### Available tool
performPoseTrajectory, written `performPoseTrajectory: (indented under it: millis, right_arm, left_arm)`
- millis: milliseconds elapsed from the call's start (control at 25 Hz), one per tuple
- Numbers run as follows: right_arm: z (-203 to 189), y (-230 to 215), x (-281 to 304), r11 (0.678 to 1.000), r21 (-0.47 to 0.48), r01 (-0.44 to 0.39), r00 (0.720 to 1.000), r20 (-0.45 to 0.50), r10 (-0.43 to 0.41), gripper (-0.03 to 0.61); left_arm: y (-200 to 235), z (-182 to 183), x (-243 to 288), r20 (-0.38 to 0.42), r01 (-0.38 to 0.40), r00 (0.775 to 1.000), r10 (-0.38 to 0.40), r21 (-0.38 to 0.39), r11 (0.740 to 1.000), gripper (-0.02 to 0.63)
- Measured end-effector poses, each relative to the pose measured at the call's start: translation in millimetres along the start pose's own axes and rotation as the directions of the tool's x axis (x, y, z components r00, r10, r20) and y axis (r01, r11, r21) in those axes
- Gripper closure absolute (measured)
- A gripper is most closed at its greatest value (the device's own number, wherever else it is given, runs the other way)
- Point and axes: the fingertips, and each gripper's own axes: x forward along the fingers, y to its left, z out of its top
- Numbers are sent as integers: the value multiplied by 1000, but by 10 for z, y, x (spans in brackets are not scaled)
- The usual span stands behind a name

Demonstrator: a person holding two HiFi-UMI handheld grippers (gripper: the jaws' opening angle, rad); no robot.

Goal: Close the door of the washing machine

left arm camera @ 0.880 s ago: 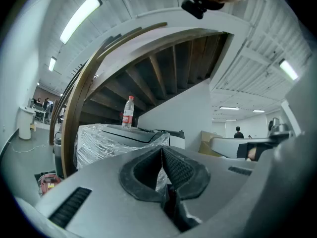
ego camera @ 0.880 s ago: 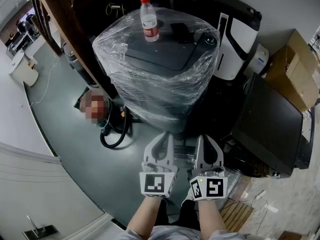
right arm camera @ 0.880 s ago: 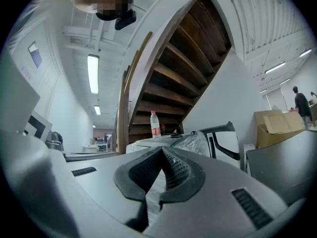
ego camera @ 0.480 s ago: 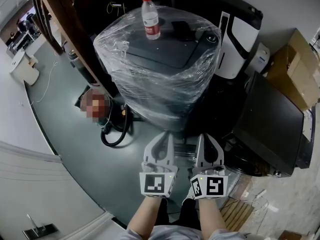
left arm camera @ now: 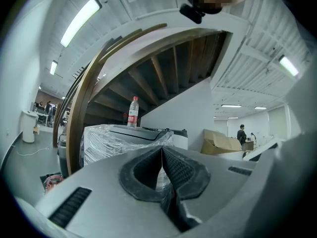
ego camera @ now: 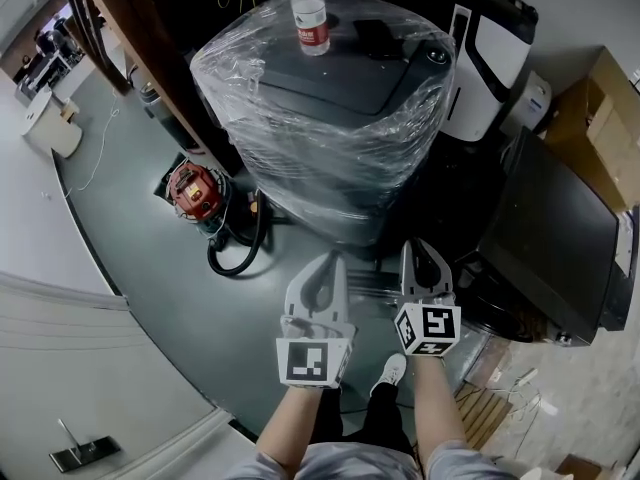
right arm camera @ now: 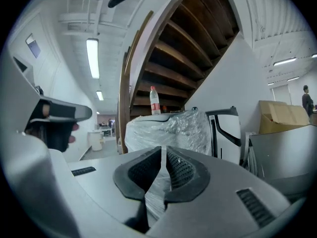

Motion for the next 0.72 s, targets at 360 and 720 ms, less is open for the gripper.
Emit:
performPoseTrajectory:
  millis: [360, 720]
  right_arm:
    - [-1321, 17, 469, 996, -62, -66, 954, -296, 44, 518]
    - [-2578, -25, 589, 990, -120, -72, 824, -567, -9, 563]
  left_arm:
    - [109, -48, -148, -3, -25, 1000, 25, 12, 1000, 611]
    - [168, -82, -275, -6, -22, 1000, 22, 29, 999, 609]
